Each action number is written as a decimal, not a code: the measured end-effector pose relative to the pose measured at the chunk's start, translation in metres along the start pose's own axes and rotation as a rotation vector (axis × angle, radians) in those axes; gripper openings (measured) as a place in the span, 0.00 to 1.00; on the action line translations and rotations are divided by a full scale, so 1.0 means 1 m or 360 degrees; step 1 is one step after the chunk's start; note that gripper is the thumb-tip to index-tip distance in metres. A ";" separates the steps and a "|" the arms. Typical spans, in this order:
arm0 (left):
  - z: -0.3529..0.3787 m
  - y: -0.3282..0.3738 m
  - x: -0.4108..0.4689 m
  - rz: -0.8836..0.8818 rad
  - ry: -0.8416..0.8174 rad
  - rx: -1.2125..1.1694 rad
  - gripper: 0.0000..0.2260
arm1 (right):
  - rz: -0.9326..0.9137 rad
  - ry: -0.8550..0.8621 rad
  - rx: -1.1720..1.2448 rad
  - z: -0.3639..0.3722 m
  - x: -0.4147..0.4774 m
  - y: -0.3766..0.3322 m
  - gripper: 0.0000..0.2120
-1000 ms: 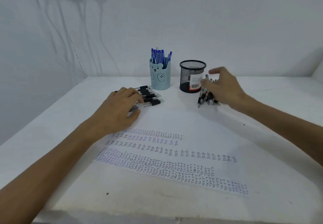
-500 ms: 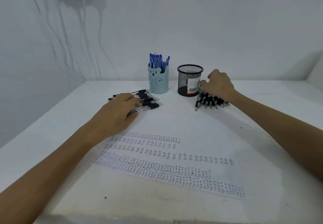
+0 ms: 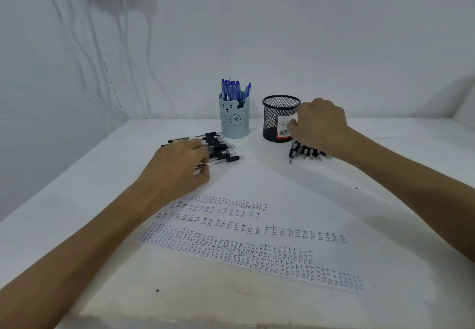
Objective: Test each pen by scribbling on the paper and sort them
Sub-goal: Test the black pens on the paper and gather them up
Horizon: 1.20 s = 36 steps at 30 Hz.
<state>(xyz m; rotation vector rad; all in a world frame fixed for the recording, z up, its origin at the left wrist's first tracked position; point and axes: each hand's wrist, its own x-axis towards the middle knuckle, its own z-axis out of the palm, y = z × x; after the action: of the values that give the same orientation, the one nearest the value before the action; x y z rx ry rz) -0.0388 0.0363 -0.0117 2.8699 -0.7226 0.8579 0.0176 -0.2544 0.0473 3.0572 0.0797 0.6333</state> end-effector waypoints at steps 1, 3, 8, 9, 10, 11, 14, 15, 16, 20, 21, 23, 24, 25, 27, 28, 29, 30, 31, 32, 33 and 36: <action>0.000 0.002 0.000 0.0005 0.0039 -0.0042 0.02 | -0.0042 0.0013 -0.0013 -0.001 -0.005 -0.006 0.10; -0.001 0.003 0.001 0.0017 0.0110 -0.0144 0.02 | -0.0120 0.0036 -0.0023 -0.002 -0.015 -0.018 0.12; 0.000 0.008 0.003 0.0035 0.0241 -0.0489 0.05 | -0.0586 0.0162 0.0219 0.006 -0.034 -0.041 0.13; 0.000 0.009 0.004 0.0025 0.0251 -0.0553 0.05 | -0.0744 0.0167 0.0221 0.009 -0.037 -0.045 0.16; 0.000 0.011 0.004 0.0017 0.0257 -0.0613 0.06 | -0.0875 0.0182 0.0215 0.012 -0.040 -0.048 0.18; -0.001 0.013 0.004 0.0013 0.0263 -0.0665 0.06 | -0.0967 0.0205 0.0225 0.015 -0.042 -0.051 0.20; -0.005 0.021 0.002 -0.0053 0.0298 -0.0910 0.07 | -0.1178 0.0245 0.0301 0.024 -0.043 -0.058 0.17; -0.006 0.024 0.001 -0.0088 0.0301 -0.0998 0.08 | -0.1264 0.0250 0.0349 0.026 -0.044 -0.060 0.14; -0.007 0.026 0.001 -0.0122 0.0305 -0.1065 0.08 | -0.1333 0.0240 0.0388 0.028 -0.044 -0.061 0.10; -0.008 0.028 0.001 -0.0219 0.0341 -0.1192 0.09 | -0.1212 0.0219 0.0621 0.026 -0.051 -0.059 0.12; -0.008 0.026 0.000 -0.0212 0.0331 -0.1199 0.10 | -0.1146 0.0258 0.0650 0.025 -0.052 -0.057 0.15; -0.008 0.023 -0.001 -0.0153 0.0267 -0.1205 0.12 | -0.0989 0.0250 0.0714 0.020 -0.053 -0.053 0.26; -0.008 0.022 -0.002 -0.0126 0.0218 -0.1198 0.13 | -0.0928 0.0229 0.0791 0.018 -0.052 -0.050 0.31; -0.007 0.022 -0.003 -0.0107 0.0160 -0.1182 0.14 | -0.0881 0.0230 0.0876 0.017 -0.052 -0.047 0.34; -0.005 0.021 -0.003 -0.0047 0.0041 -0.1116 0.13 | -0.0811 0.0255 0.0997 0.018 -0.051 -0.039 0.35; -0.005 0.021 -0.003 0.0001 -0.0009 -0.1063 0.13 | -0.0802 0.0244 0.1050 0.019 -0.052 -0.036 0.34; -0.005 0.020 -0.003 0.0052 -0.0060 -0.1006 0.13 | -0.0810 0.0216 0.1105 0.020 -0.053 -0.032 0.32; -0.005 0.020 -0.003 0.0098 -0.0129 -0.0947 0.13 | -0.0821 0.0180 0.1177 0.021 -0.055 -0.029 0.30; -0.005 0.020 -0.004 0.0134 -0.0208 -0.0887 0.13 | -0.0829 0.0143 0.1259 0.021 -0.057 -0.027 0.29; -0.005 0.020 -0.005 0.0174 -0.0293 -0.0822 0.12 | -0.0827 0.0116 0.1336 0.021 -0.058 -0.025 0.28; -0.004 0.020 -0.005 0.0219 -0.0375 -0.0756 0.12 | -0.0822 0.0096 0.1403 0.023 -0.059 -0.023 0.27; -0.003 0.022 -0.008 0.0373 -0.0528 -0.0643 0.18 | -0.0747 0.0170 0.1493 0.032 -0.060 -0.018 0.24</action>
<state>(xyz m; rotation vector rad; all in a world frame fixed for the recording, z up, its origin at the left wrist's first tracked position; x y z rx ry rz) -0.0564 0.0204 -0.0150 2.6102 -1.1326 0.2060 -0.0256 -0.2396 -0.0062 3.5573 1.4179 0.9029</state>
